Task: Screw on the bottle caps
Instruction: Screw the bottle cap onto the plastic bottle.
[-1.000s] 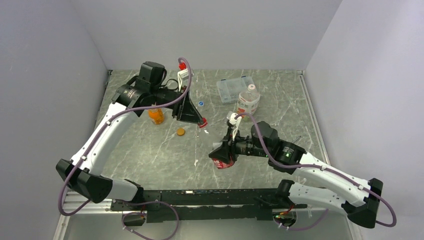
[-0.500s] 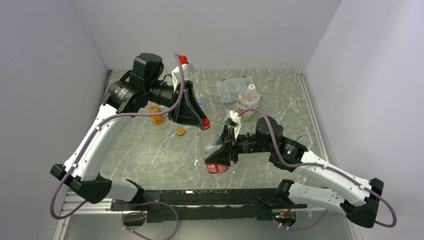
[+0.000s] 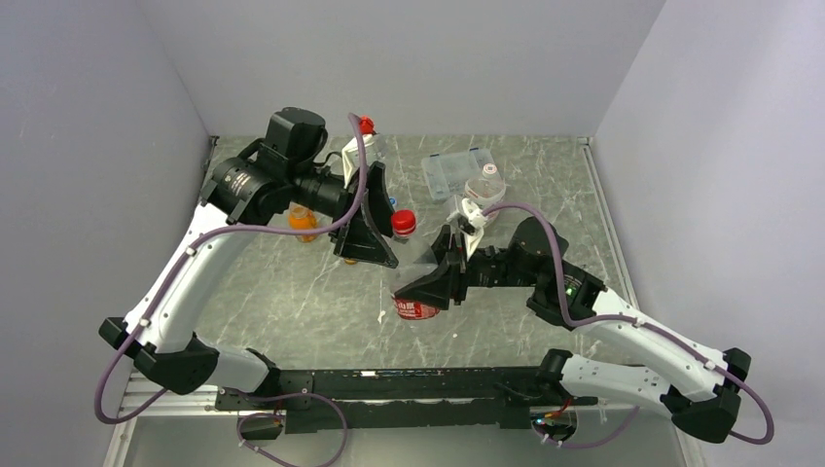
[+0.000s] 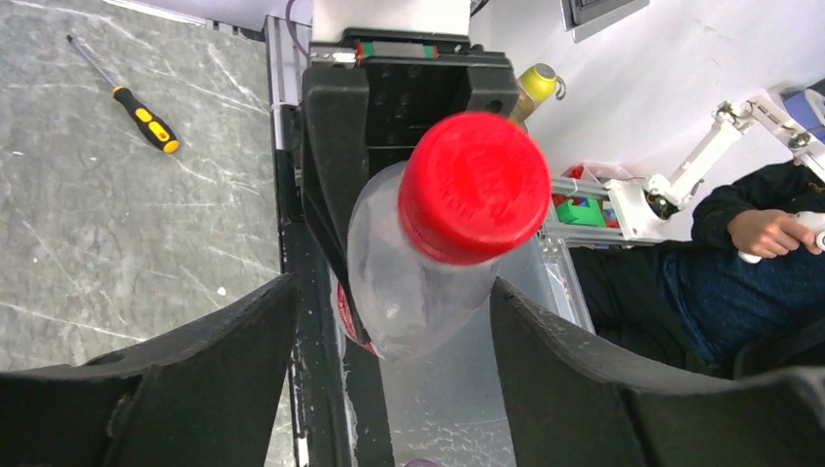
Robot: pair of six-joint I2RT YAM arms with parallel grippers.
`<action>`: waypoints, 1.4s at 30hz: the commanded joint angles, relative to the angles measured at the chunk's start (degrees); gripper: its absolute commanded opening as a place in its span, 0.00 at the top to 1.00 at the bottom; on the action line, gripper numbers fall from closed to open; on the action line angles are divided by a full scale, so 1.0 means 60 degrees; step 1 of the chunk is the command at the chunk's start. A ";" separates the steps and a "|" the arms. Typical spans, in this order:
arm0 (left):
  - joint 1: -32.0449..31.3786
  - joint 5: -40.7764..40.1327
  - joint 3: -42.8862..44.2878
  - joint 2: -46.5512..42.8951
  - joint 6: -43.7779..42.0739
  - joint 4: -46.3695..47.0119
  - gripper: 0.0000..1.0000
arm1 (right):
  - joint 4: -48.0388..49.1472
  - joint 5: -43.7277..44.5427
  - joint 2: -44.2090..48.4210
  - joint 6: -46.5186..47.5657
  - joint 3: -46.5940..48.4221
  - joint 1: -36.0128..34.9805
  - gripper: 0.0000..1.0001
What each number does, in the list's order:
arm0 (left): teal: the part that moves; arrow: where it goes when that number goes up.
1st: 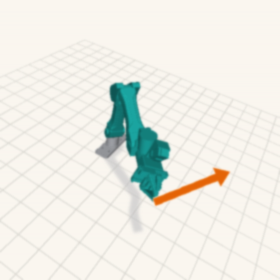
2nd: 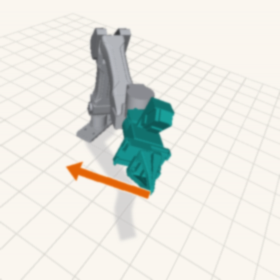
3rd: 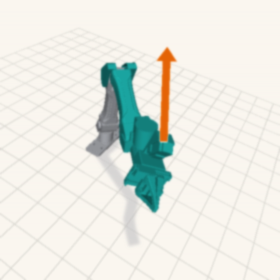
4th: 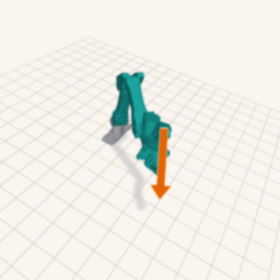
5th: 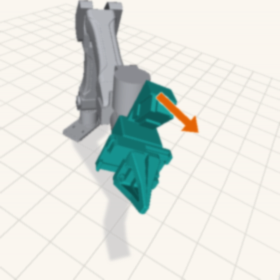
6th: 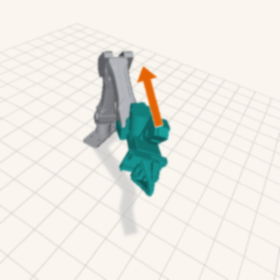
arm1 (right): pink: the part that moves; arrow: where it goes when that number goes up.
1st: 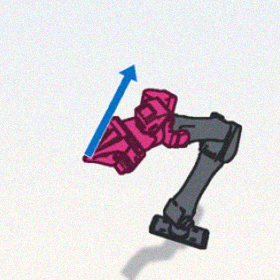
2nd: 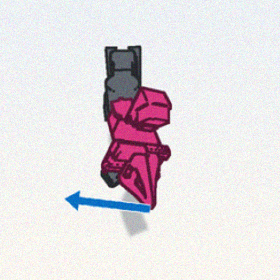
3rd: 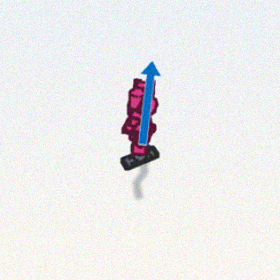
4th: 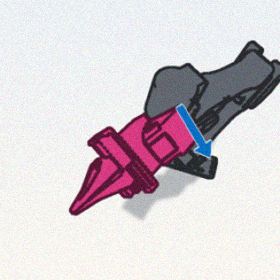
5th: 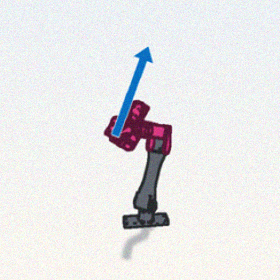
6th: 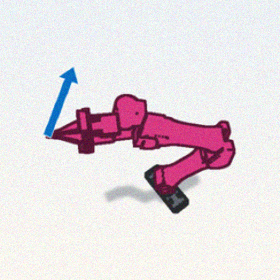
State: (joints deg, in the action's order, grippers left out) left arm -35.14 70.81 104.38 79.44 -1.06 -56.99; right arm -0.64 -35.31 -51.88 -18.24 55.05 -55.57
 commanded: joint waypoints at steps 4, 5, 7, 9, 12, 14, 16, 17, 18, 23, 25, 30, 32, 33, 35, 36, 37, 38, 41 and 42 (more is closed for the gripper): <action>0.0260 -0.1499 0.0357 -0.0608 -0.0118 0.0153 0.14 | 0.0680 0.0968 0.0358 0.0630 0.0604 -0.0011 0.78; 0.0306 -0.1827 0.0271 -0.0770 0.0006 0.0351 0.12 | 0.0534 0.1304 0.0407 0.0701 0.0610 -0.0007 0.78; 0.0333 -0.3059 0.0022 -0.1138 0.0435 0.0827 0.11 | 0.0206 0.2279 0.0490 0.0810 0.0638 -0.0010 0.77; 0.0333 -0.4318 -0.0291 -0.1525 0.0943 0.1383 0.11 | -0.0233 0.3210 0.0466 0.0940 0.0749 -0.0007 0.77; 0.0333 -0.5931 -0.0315 -0.1725 0.1476 0.1605 0.12 | -0.0511 0.4578 0.0377 0.1050 0.0729 -0.0050 0.77; 0.0333 -0.6889 0.0032 -0.1599 0.1886 0.1443 0.13 | -0.0593 0.5501 0.0236 0.1141 0.0704 -0.0126 0.77; 0.0333 -0.7789 0.0291 -0.1512 0.2410 0.1561 0.13 | -0.0592 0.6449 0.0044 0.1244 0.0629 -0.0262 0.77; 0.0333 -0.8082 0.0342 -0.1507 0.2624 0.1686 0.13 | -0.0571 0.6812 -0.0061 0.1296 0.0595 -0.0329 0.78; 0.0333 -0.8298 0.0368 -0.1506 0.2845 0.1923 0.14 | -0.0503 0.7142 -0.0167 0.1341 0.0537 -0.0387 0.78; 0.0320 -0.9197 0.0455 -0.1317 0.3720 0.2593 0.14 | -0.0171 0.8180 -0.0770 0.1399 0.0580 -0.0557 0.78; 0.0231 -0.9425 0.0372 -0.1261 0.3939 0.2936 0.15 | -0.0128 0.8384 -0.1083 0.1442 0.0703 -0.0607 0.78; -0.0013 -0.9764 0.0396 -0.1048 0.4134 0.3367 0.15 | -0.0160 0.8749 -0.1544 0.1480 0.0981 -0.0668 0.78; -0.0128 -0.9924 0.0438 -0.0915 0.4200 0.3395 0.15 | -0.0149 0.8801 -0.1630 0.1499 0.1020 -0.0701 0.79; -0.0198 -1.0049 0.0466 -0.0832 0.4223 0.3385 0.16 | -0.0122 0.8837 -0.1667 0.1501 0.1034 -0.0719 0.79; -0.0355 -1.0427 0.0566 -0.0637 0.4262 0.3261 0.17 | -0.0109 0.8898 -0.1741 0.1502 0.1078 -0.0737 0.79; -0.0437 -1.0531 0.0607 -0.0566 0.4260 0.3235 0.18 | -0.0099 0.8902 -0.1753 0.1502 0.1090 -0.0759 0.79; -0.0514 -1.0666 0.0630 -0.0488 0.4274 0.3217 0.19 | -0.0094 0.8921 -0.1785 0.1502 0.1112 -0.0776 0.79; -0.0591 -1.0798 0.0655 -0.0425 0.4291 0.3213 0.19 | -0.0097 0.8930 -0.1815 0.1502 0.1133 -0.0794 0.79; -0.0819 -1.0999 0.0720 -0.0237 0.4264 0.3269 0.20 | -0.0155 0.8973 -0.1940 0.1543 0.1217 -0.0827 0.79; -0.0880 -1.1029 0.0747 -0.0176 0.4256 0.3280 0.20 | -0.0156 0.8988 -0.1968 0.1545 0.1232 -0.0843 0.79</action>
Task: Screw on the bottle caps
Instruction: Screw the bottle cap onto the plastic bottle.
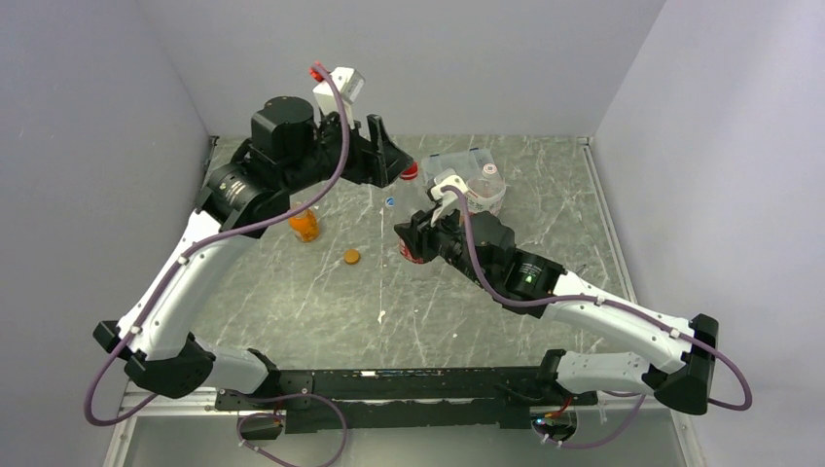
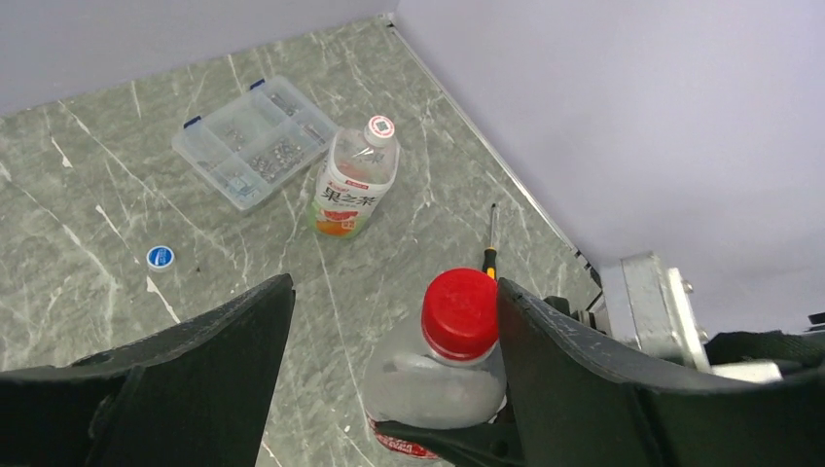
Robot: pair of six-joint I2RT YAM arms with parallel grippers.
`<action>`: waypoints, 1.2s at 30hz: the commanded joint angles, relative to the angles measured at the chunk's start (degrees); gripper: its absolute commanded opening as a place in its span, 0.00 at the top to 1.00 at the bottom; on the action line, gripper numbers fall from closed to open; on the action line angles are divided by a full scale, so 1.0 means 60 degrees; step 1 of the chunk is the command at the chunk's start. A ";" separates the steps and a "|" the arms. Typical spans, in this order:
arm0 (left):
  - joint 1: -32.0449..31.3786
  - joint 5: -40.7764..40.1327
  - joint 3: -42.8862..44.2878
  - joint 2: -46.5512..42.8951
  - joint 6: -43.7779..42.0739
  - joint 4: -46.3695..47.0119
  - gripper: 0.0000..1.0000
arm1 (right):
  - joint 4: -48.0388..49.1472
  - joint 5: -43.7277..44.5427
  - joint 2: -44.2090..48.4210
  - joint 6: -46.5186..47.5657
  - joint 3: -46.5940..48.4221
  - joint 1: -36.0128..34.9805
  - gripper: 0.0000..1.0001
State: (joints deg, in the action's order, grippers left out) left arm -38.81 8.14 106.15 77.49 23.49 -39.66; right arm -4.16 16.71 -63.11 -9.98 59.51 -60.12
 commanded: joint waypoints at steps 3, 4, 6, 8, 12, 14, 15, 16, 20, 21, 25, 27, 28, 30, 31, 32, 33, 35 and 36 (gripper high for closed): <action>-0.0353 -0.0619 0.0487 0.0282 0.0180 0.0420 0.22 | 0.0380 0.0342 -0.0156 0.0169 0.0554 -0.0102 0.79; -0.0369 -0.0586 0.0487 0.0314 0.0197 0.0434 0.23 | 0.0373 0.0356 -0.0171 0.0169 0.0569 -0.0104 0.79; -0.0401 -0.0540 0.0445 0.0366 0.0240 0.0458 0.25 | 0.0372 0.0351 -0.0176 0.0170 0.0571 -0.0103 0.79; -0.0415 -0.0522 0.0443 0.0419 0.0274 0.0413 0.28 | 0.0371 0.0350 -0.0198 0.0161 0.0585 -0.0095 0.79; -0.0432 -0.0508 0.0371 0.0444 0.0311 0.0391 0.33 | 0.0357 0.0321 -0.0201 0.0155 0.0611 -0.0112 0.79; -0.0439 -0.0458 0.0288 0.0418 0.0340 0.0447 0.38 | 0.0331 0.0327 -0.0213 0.0140 0.0627 -0.0103 0.79; -0.0442 -0.0419 0.0265 0.0415 0.0358 0.0467 0.40 | 0.0328 0.0314 -0.0207 0.0140 0.0629 -0.0112 0.79; -0.0446 -0.0363 0.0234 0.0415 0.0370 0.0484 0.42 | 0.0328 0.0307 -0.0206 0.0140 0.0629 -0.0109 0.79; -0.0446 -0.0205 0.0169 0.0444 0.0418 0.0476 0.48 | 0.0328 0.0320 -0.0216 0.0133 0.0637 -0.0103 0.79; -0.0443 -0.0180 0.0134 0.0444 0.0441 0.0484 0.49 | 0.0317 0.0308 -0.0209 0.0139 0.0650 -0.0108 0.79; -0.0446 -0.0059 -0.0033 0.0415 0.0544 0.0558 0.52 | 0.0291 0.0335 -0.0193 0.0154 0.0702 -0.0103 0.79; -0.0446 -0.0035 -0.0065 0.0425 0.0567 0.0546 0.54 | 0.0274 0.0301 -0.0183 0.0154 0.0726 -0.0102 0.79; -0.0446 -0.0005 -0.0089 0.0429 0.0568 0.0533 0.55 | 0.0246 0.0269 -0.0176 0.0161 0.0751 -0.0099 0.79; -0.0454 0.0052 -0.0157 0.0391 0.0565 0.0564 0.59 | 0.0226 0.0132 -0.0143 0.0129 0.0775 -0.0093 0.80; -0.0451 0.0053 -0.0201 0.0342 0.0555 0.0586 0.61 | 0.0238 0.0075 -0.0126 0.0137 0.0763 -0.0088 0.80; -0.0447 0.0083 -0.0251 0.0310 0.0543 0.0602 0.63 | 0.0240 -0.0009 -0.0058 0.0160 0.0761 -0.0077 0.80; -0.0450 0.0082 -0.0305 0.0255 0.0521 0.0609 0.65 | 0.0227 -0.0140 -0.0004 0.0168 0.0754 -0.0050 0.80; -0.0453 0.0124 -0.0366 0.0165 0.0468 0.0591 0.69 | 0.0253 -0.0490 0.0114 0.0134 0.0747 0.0074 0.80; -0.0451 0.0212 -0.0394 0.0114 0.0414 0.0610 0.70 | 0.0234 -0.0788 0.0173 0.0099 0.0754 0.0180 0.81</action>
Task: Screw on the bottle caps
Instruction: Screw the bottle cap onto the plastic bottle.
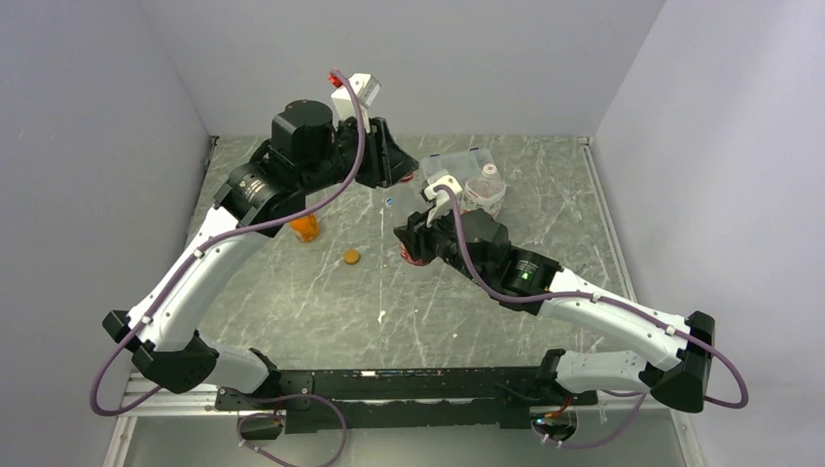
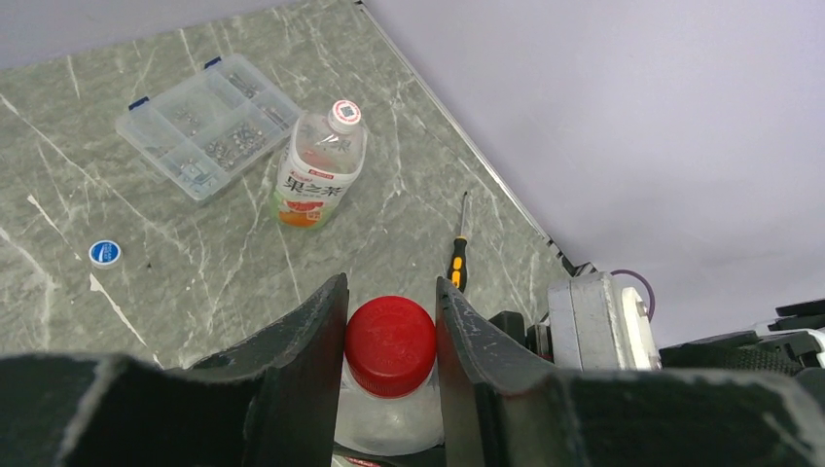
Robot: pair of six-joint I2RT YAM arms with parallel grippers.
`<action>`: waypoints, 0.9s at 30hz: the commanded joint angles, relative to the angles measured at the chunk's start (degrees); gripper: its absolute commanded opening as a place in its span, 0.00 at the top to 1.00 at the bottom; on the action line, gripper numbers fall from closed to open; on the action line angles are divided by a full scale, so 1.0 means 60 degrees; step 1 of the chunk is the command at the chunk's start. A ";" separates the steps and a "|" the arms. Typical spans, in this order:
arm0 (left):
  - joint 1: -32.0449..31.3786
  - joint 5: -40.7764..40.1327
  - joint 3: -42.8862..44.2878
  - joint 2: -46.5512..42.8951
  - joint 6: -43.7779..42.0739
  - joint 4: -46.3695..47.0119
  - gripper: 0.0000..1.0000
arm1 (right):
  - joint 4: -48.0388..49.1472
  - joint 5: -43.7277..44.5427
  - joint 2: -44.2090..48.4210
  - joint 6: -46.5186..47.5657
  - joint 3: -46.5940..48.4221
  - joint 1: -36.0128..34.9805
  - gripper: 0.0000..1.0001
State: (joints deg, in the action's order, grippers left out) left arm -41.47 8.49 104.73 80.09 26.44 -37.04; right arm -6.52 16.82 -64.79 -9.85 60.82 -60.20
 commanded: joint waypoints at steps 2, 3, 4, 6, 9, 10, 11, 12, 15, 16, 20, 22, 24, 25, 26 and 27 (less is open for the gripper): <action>-0.0003 0.0400 -0.0289 -0.0427 -0.0148 0.0313 0.72 | 0.0771 -0.1466 0.0634 0.0048 0.0471 0.0375 0.81; -0.0015 0.0551 -0.0386 -0.0504 -0.0199 0.0420 0.73 | 0.0874 -0.1796 0.0734 0.0025 0.0415 0.0463 0.81; -0.0005 0.0773 -0.0519 -0.0591 -0.0245 0.0563 0.74 | 0.0993 -0.2247 0.0836 -0.0004 0.0360 0.0556 0.81; -0.0006 0.1197 -0.0739 -0.0807 -0.0319 0.0809 0.76 | 0.1291 -0.3218 0.1055 -0.0062 0.0231 0.0757 0.81; 0.0002 0.1842 -0.0942 -0.1045 -0.0466 0.1059 0.77 | 0.1561 -0.4261 0.1310 -0.0183 0.0111 0.1024 0.81; -0.0001 0.2096 -0.1009 -0.1112 -0.0499 0.1159 0.78 | 0.1637 -0.4646 0.1377 -0.0253 0.0093 0.1126 0.81; -0.0002 0.2309 -0.1086 -0.1205 -0.0521 0.1274 0.78 | 0.1720 -0.5048 0.1435 -0.0324 0.0082 0.1223 0.81; -0.0002 0.2540 -0.1159 -0.1284 -0.0524 0.1367 0.79 | 0.1818 -0.5466 0.1479 -0.0399 0.0075 0.1317 0.81; 0.0000 0.3459 -0.1412 -0.1502 -0.0576 0.1738 0.80 | 0.2089 -0.6716 0.1569 -0.0711 0.0113 0.1551 0.81; -0.0002 0.3746 -0.1472 -0.1580 -0.0569 0.1865 0.81 | 0.2148 -0.7061 0.1563 -0.0784 0.0179 0.1596 0.81; 0.0015 0.4790 -0.1746 -0.1850 -0.0579 0.2377 0.82 | 0.2369 -0.8284 0.1529 -0.1017 0.0402 0.1633 0.81; 0.0013 0.5142 -0.1787 -0.1927 -0.0543 0.2501 0.82 | 0.2478 -0.8771 0.1513 -0.1119 0.0491 0.1640 0.81; 0.0024 0.5494 -0.1842 -0.1998 -0.0503 0.2657 0.83 | 0.2578 -0.9125 0.1501 -0.1234 0.0552 0.1641 0.81; 0.0027 0.5632 -0.1884 -0.2033 -0.0445 0.2752 0.83 | 0.2627 -0.9346 0.1498 -0.1280 0.0593 0.1641 0.81; 0.0038 0.5750 -0.1925 -0.2084 -0.0404 0.2859 0.83 | 0.2653 -0.9504 0.1466 -0.1320 0.0635 0.1642 0.81; 0.0049 0.5904 -0.1960 -0.2119 -0.0352 0.2959 0.83 | 0.2662 -0.9647 0.1437 -0.1362 0.0688 0.1641 0.81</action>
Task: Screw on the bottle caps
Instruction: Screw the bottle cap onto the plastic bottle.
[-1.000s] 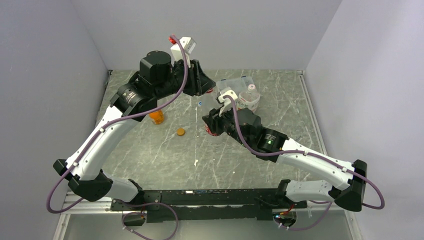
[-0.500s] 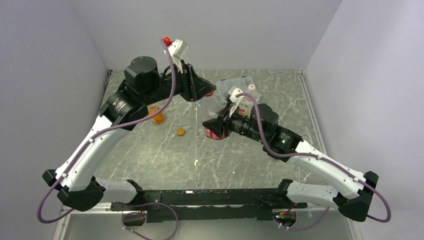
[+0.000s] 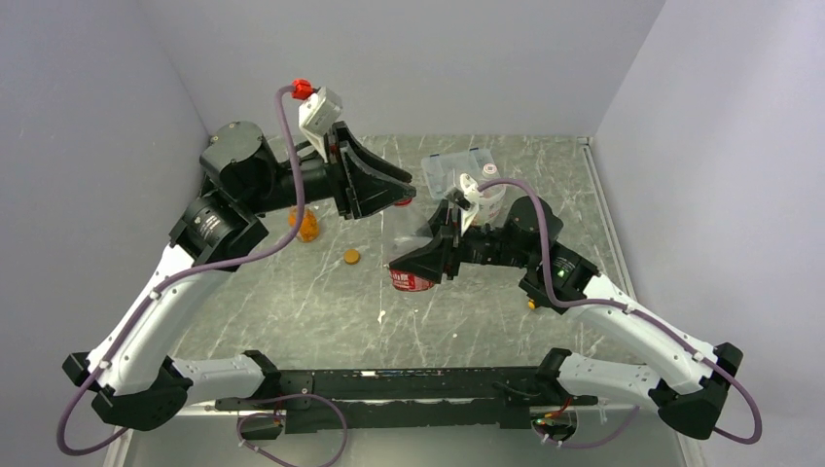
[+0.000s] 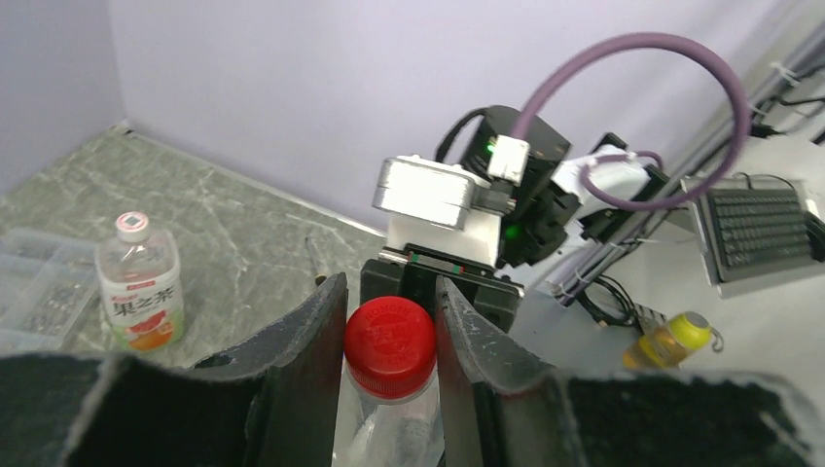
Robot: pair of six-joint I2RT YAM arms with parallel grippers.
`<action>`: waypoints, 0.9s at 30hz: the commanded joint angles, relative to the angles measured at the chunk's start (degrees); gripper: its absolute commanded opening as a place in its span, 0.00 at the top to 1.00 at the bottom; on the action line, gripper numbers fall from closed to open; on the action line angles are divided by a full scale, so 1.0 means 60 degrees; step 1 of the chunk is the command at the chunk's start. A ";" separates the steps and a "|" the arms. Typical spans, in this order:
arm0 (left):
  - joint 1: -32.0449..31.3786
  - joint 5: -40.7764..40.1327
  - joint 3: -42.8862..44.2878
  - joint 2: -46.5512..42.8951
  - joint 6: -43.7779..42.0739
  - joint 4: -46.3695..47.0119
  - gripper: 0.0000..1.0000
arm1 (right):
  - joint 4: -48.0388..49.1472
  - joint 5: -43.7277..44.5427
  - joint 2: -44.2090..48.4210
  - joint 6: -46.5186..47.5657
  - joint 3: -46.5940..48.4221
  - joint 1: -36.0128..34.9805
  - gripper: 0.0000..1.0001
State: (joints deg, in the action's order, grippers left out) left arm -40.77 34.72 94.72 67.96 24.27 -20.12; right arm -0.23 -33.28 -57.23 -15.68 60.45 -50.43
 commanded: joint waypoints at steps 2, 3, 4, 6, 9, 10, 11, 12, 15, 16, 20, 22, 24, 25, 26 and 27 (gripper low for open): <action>-0.0049 0.1759 -0.0376 -0.0155 0.0086 0.0313 0.83 | 0.1620 -0.1494 0.0108 -0.0425 0.0826 0.0007 0.81; -0.0046 0.1829 -0.0418 -0.0209 0.0098 0.0388 0.83 | 0.1620 -0.1543 0.0095 -0.0443 0.0837 0.0012 0.80; -0.0032 0.1851 -0.0451 -0.0266 0.0113 0.0443 0.83 | 0.1584 -0.1556 0.0071 -0.0429 0.0859 0.0012 0.80; -0.0005 0.1568 -0.0458 -0.0348 0.0069 0.0379 0.79 | 0.1431 -0.1512 0.0015 -0.0373 0.0928 0.0011 0.80; 0.0026 0.0579 -0.0259 -0.0426 -0.0148 -0.0063 0.65 | 0.0998 -0.1169 -0.0055 -0.0174 0.1048 0.0011 0.80; 0.0037 0.0184 -0.0171 -0.0460 -0.0216 -0.0199 0.57 | 0.0808 -0.0990 -0.0057 -0.0057 0.1063 0.0014 0.80; 0.0042 -0.0221 -0.0107 -0.0490 -0.0271 -0.0279 0.49 | 0.0662 -0.0855 -0.0056 0.0022 0.1072 0.0012 0.80; 0.0043 -0.0577 -0.0009 -0.0519 -0.0344 -0.0369 0.41 | 0.0497 -0.0632 -0.0025 0.0078 0.1035 0.0012 0.80; 0.0043 -0.1650 0.0372 -0.0526 -0.0586 -0.0688 0.20 | 0.0305 -0.0125 0.0001 0.0206 0.0819 0.0012 0.79; 0.0043 -0.1847 0.0514 -0.0507 -0.0699 -0.0752 0.16 | 0.0246 0.0027 -0.0009 0.0231 0.0791 0.0018 0.79; 0.0051 -0.2124 0.1043 -0.0337 -0.0881 -0.1034 0.09 | 0.0085 0.0406 -0.0144 0.0330 0.0664 0.0013 0.79; 0.0043 -0.2359 0.1182 -0.0352 -0.0958 -0.1158 0.08 | 0.0068 0.0559 -0.0246 0.0398 0.0683 0.0012 0.79; 0.0043 -0.3018 0.1251 -0.0429 -0.1032 -0.1313 0.07 | 0.0068 0.0706 -0.0351 0.0402 0.0694 0.0012 0.79; 0.0043 -0.3452 0.1305 -0.0453 -0.1070 -0.1460 0.07 | 0.0068 0.0792 -0.0375 0.0391 0.0672 0.0012 0.79; 0.0050 -0.3979 0.1363 -0.0471 -0.1073 -0.1604 0.07 | 0.0068 0.0966 -0.0398 0.0369 0.0644 0.0005 0.79; 0.0044 -0.4590 0.1398 -0.0473 -0.1065 -0.1753 0.07 | 0.0068 0.1160 -0.0417 0.0359 0.0604 -0.0001 0.79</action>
State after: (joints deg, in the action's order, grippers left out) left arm -40.69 19.46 100.73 65.84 19.29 -27.64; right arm -0.64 -30.81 -59.29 -14.50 63.70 -50.43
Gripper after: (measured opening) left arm 0.931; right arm 0.379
